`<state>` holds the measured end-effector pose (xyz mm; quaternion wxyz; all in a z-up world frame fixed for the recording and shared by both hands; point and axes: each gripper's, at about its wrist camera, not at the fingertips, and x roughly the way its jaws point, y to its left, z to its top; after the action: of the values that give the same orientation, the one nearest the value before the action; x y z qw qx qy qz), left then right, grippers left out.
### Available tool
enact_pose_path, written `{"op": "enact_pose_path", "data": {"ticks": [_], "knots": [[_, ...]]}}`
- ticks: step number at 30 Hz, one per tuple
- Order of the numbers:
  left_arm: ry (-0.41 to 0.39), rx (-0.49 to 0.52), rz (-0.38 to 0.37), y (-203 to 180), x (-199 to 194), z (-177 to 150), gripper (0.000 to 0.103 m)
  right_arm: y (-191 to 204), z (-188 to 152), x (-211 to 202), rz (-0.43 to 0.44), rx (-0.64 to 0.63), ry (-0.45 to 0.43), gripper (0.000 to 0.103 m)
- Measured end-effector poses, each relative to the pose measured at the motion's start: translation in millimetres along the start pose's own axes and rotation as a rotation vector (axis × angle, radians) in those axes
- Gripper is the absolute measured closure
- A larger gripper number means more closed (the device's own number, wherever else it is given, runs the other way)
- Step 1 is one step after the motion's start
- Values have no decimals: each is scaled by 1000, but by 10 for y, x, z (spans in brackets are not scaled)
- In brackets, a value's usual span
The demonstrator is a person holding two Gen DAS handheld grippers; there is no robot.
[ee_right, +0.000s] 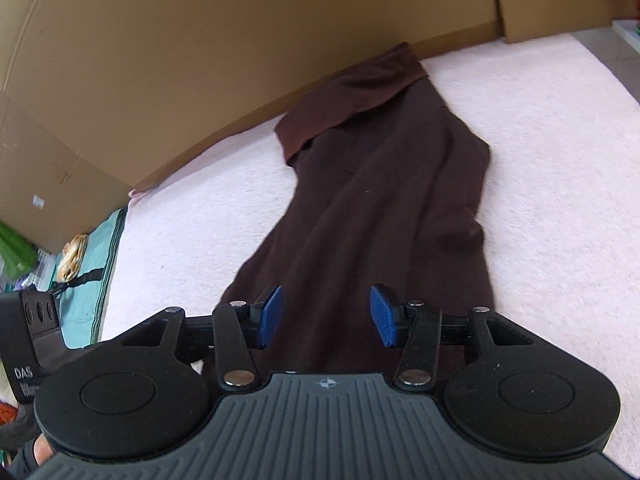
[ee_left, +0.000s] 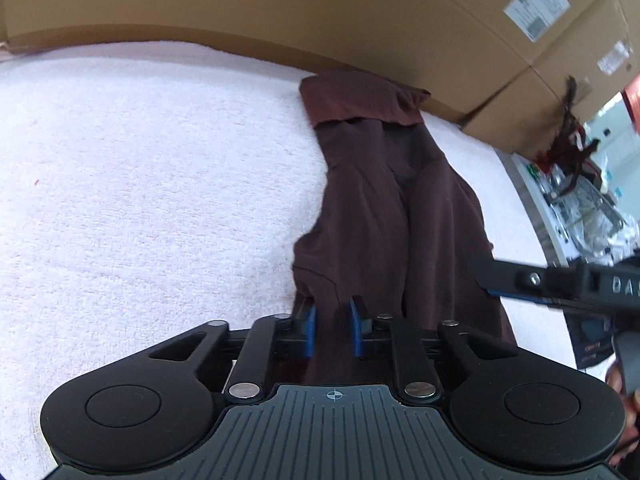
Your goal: Fold clothes
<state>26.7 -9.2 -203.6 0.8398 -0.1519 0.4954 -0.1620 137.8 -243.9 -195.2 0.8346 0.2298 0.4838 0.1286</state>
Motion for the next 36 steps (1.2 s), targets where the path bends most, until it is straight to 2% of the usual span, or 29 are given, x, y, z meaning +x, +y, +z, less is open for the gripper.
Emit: {"op": "enact_pose_path", "data": {"ticks": [6,11,12,14,16,17,18,22,25,28,31,34,36], "knots": [[-75,-26,49,69,-201,181,103,-44,38,-54,-13,24,-32,48],[-55,-42,66,156,-220,380,103,-24,102,-7,-15,28,-40,46],[-42,-51,59,168,-212,386,89,-18,108,8,-14,29,-40,46],[-15,-70,46,192,-197,398,74,0,114,37,-11,27,-37,44],[17,-101,22,231,-149,358,50,17,114,56,-11,25,-35,42],[30,-115,6,254,-115,320,33,20,113,66,-10,26,-33,40],[44,-128,-6,269,-83,292,29,19,111,73,-9,28,-33,38],[78,-175,-67,299,13,255,28,16,100,81,-8,33,-29,37],[96,-210,-119,318,77,250,17,8,87,83,-7,39,-26,33],[102,-248,-127,329,154,266,14,-3,69,83,-12,50,-23,27],[124,-301,-173,359,227,321,1,-28,55,91,-18,59,-17,25],[161,-339,-198,371,268,384,0,-58,42,96,-22,69,-15,25],[134,-380,-225,424,252,379,2,-71,38,103,-24,72,-13,25]]}}
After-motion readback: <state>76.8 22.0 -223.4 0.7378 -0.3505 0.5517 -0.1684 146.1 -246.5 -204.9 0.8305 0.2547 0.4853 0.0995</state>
